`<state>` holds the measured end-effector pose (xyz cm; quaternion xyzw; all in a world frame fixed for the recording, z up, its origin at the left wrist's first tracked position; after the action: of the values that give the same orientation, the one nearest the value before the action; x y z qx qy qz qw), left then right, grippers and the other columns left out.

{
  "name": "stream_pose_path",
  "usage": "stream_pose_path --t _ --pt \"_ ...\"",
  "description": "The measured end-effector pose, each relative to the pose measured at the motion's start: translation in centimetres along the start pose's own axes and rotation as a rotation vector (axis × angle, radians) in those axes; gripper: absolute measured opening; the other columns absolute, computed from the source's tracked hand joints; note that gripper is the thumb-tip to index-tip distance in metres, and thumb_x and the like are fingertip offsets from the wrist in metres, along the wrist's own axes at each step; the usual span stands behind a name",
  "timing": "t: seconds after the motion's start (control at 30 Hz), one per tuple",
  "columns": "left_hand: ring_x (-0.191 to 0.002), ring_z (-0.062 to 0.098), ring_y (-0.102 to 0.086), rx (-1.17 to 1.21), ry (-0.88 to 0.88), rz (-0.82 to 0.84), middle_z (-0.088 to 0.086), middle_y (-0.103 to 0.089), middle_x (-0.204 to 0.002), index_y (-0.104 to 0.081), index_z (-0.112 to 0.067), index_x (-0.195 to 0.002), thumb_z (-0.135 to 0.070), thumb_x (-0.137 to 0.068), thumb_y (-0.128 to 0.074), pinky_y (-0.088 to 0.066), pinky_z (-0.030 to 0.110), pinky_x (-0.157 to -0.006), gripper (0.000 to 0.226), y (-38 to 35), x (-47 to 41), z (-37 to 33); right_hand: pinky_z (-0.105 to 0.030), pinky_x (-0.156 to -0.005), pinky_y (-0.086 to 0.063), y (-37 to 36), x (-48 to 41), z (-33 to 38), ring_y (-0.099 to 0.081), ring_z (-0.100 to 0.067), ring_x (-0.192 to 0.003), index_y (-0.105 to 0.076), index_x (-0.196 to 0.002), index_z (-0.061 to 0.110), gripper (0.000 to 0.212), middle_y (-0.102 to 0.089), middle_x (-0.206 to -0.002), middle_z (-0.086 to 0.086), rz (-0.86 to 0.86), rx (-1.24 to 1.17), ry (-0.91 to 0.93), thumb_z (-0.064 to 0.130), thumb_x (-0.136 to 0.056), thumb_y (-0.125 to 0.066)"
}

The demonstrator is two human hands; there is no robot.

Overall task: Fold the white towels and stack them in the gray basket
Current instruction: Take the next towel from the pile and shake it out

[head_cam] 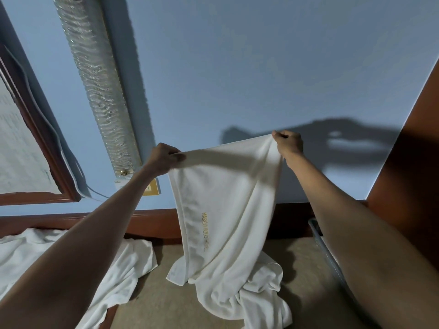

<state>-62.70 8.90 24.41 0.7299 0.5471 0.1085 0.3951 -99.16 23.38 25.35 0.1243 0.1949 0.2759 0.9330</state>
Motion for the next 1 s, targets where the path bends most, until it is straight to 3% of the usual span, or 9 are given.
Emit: stream_pose_path --t 0.2,0.3,0.37,0.43,0.53,0.6,0.7,0.87,1.0 --pt "-0.061 0.021 -0.048 0.223 0.053 -0.017 0.01 -0.054 -0.066 -0.076 -0.001 -0.083 -0.04 -0.09 -0.077 -0.041 0.033 -0.061 0.039 1.7 -0.3 0.4 -0.029 -0.066 -0.039 0.5 -0.1 0.6 -0.051 -0.023 -0.074 -0.049 -0.059 0.015 0.044 -0.052 -0.067 -0.006 -0.041 0.004 -0.01 0.032 -0.095 -0.067" --pt "-0.068 0.023 -0.054 0.391 0.159 0.019 0.011 -0.059 -0.075 -0.069 -0.001 -0.083 -0.053 -0.096 -0.065 -0.043 0.032 -0.066 0.054 1.5 -0.5 -0.4 -0.031 -0.071 -0.044 0.6 -0.1 1.2 -0.063 -0.031 -0.086 -0.065 -0.08 0.002 0.034 -0.066 -0.083 -0.015 -0.036 0.087 0.04 0.032 -0.096 -0.065" --pt "-0.078 0.022 -0.068 0.566 0.158 0.074 0.01 -0.073 -0.088 -0.074 0.002 -0.103 -0.041 -0.101 -0.063 -0.054 0.031 -0.072 0.044 1.3 -0.8 -2.0 -0.032 -0.078 -0.046 -0.1 0.2 2.0 -0.066 -0.034 -0.103 -0.067 -0.092 0.008 0.026 -0.07 -0.095 -0.012 0.024 0.22 0.095 0.034 -0.094 -0.067" --pt "-0.079 0.016 -0.07 0.687 0.093 0.185 0.008 -0.074 -0.095 -0.071 -0.001 -0.117 -0.017 -0.104 -0.061 -0.059 0.027 -0.072 0.023 0.8 -0.8 -4.6 -0.031 -0.075 -0.046 -1.4 1.2 3.4 -0.067 -0.035 -0.102 -0.064 -0.089 0.008 0.029 -0.066 -0.091 -0.013 0.175 0.295 0.143 0.035 -0.088 -0.076" --pt "-0.074 0.013 -0.063 0.71 0.042 0.303 0.009 -0.06 -0.088 -0.066 -0.009 -0.12 -0.001 -0.102 -0.058 -0.059 0.023 -0.072 0.021 -0.3 -0.4 -8.1 -0.029 -0.068 -0.052 -4.8 6.2 5.8 -0.065 -0.021 -0.079 -0.066 -0.084 0.011 0.026 -0.065 -0.078 -0.004 0.729 0.247 0.137 0.03 -0.084 -0.084" --pt "-0.08 0.015 -0.069 0.71 -0.004 0.37 0.013 -0.062 -0.092 -0.066 -0.002 -0.116 0.007 -0.101 -0.056 -0.059 0.022 -0.078 0.021 -1.6 0.0 -10.3 -0.026 -0.077 -0.059 -6.4 9.4 6.7 -0.069 -0.011 -0.082 -0.071 -0.093 0.015 0.024 -0.072 -0.082 0.006 0.969 0.185 0.094 0.035 -0.085 -0.082" --pt "-0.095 0.022 -0.074 0.7 -0.087 0.374 0.021 -0.067 -0.115 -0.066 0.006 -0.117 0.01 -0.099 -0.057 -0.059 0.023 -0.083 0.022 -2.6 0.3 -12.7 -0.03 -0.077 -0.062 -7.2 9.7 7.2 -0.074 -0.013 -0.093 -0.073 -0.107 0.012 0.035 -0.077 -0.1 0.001 0.881 0.032 0.091 0.038 -0.084 -0.082" --pt "-0.1 0.012 -0.074 0.557 -0.234 0.313 0.011 -0.073 -0.115 -0.069 0.001 -0.123 0.002 -0.087 -0.077 -0.057 0.019 -0.085 0.037 -1.9 -0.1 -13.7 -0.034 -0.076 -0.063 -5.0 7.7 6.9 -0.075 -0.022 -0.092 -0.066 -0.099 -0.01 0.016 -0.071 -0.092 -0.009 0.666 -0.068 0.142 0.004 -0.093 -0.067" --pt "-0.091 -0.001 -0.07 0.23 -0.401 0.181 -0.006 -0.076 -0.104 -0.078 -0.013 -0.111 -0.013 -0.084 -0.083 -0.05 0.012 -0.077 0.028 -1.0 -0.5 -13.8 -0.031 -0.075 -0.061 -4.3 7.4 6.7 -0.07 -0.014 -0.086 -0.067 -0.093 0.009 0.013 -0.068 -0.088 0.0 0.728 -0.148 0.118 0.0 -0.098 -0.059"
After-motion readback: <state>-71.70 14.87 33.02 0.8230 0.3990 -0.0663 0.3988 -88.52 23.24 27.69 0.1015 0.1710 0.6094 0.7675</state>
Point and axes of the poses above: each hand's wrist, its own x-axis away from the middle knuckle, its own y-axis out of the back of the hand, z = x × y, the point moved 6 cm from there along -x, towards the middle knuckle
